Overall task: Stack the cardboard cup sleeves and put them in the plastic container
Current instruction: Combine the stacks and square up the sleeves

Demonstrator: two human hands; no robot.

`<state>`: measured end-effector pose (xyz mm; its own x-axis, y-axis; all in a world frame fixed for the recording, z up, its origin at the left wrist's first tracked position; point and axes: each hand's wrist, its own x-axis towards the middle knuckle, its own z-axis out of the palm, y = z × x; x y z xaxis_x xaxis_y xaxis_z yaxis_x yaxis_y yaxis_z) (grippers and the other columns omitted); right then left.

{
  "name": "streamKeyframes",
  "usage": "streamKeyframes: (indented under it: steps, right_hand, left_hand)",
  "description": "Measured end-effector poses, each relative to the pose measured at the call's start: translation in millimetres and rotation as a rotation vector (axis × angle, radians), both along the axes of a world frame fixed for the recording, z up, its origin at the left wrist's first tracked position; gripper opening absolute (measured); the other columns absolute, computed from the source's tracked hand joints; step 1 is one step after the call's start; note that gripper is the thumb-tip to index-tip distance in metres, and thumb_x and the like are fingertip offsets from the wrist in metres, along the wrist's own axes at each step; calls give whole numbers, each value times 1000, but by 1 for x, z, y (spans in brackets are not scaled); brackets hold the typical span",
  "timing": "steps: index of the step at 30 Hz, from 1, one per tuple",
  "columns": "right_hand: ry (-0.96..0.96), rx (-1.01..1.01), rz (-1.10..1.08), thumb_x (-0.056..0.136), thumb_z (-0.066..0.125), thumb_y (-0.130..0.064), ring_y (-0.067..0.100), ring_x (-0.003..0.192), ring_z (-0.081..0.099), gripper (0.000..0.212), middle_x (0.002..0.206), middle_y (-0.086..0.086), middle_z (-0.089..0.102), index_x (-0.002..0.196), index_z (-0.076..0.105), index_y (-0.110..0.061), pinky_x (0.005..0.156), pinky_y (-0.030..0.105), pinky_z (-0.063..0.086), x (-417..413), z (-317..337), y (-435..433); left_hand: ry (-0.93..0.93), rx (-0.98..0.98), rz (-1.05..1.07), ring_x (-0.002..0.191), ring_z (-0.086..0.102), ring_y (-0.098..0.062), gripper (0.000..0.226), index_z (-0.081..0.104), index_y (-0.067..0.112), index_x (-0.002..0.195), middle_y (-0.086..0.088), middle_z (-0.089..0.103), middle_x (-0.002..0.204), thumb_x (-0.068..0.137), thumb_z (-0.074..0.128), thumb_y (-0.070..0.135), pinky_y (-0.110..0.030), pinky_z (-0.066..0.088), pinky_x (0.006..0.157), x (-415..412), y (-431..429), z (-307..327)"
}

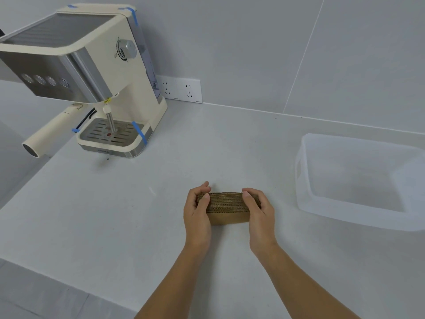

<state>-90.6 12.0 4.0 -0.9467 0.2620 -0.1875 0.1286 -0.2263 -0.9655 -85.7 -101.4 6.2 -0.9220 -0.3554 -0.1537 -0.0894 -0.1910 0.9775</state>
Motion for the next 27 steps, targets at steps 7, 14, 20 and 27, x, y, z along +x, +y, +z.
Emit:
streamKeyframes:
  steps: [7, 14, 20, 27]
  right_hand:
    - [-24, -76, 64, 89, 54, -28, -3, 87, 62, 18, 90, -12, 72, 91, 71, -23, 70, 7, 46, 9, 5, 7]
    - [28, -11, -4, 88, 53, -16, -1, 64, 55, 23, 65, -12, 62, 69, 66, -17, 58, 7, 42, 20, 6, -1]
    - [21, -1, -5, 87, 55, -14, -2, 78, 61, 19, 81, -7, 71, 78, 69, -22, 66, 5, 44, 29, 0, 0]
    - [36, 37, 42, 90, 50, -12, -2, 65, 55, 26, 64, -15, 62, 69, 62, -20, 59, 6, 41, 36, -2, 4]
  left_hand:
    - [-12, -24, -112, 92, 55, 10, 24, 56, 37, 105, 30, 62, 96, 87, 44, 49, -4, 40, 72, 8, -7, 4]
    - [36, -54, 66, 64, 50, -1, 29, 54, 21, 67, 14, 56, 65, 94, 44, 17, -10, 40, 58, 22, 2, 2]
    - [-6, -59, 57, 72, 56, 4, 19, 57, 25, 81, 13, 62, 77, 94, 45, 20, -7, 43, 61, 34, 2, -5]
    - [-23, -132, -53, 70, 50, 0, 19, 51, 19, 79, 6, 54, 78, 96, 41, 19, -6, 38, 59, 36, -3, -4]
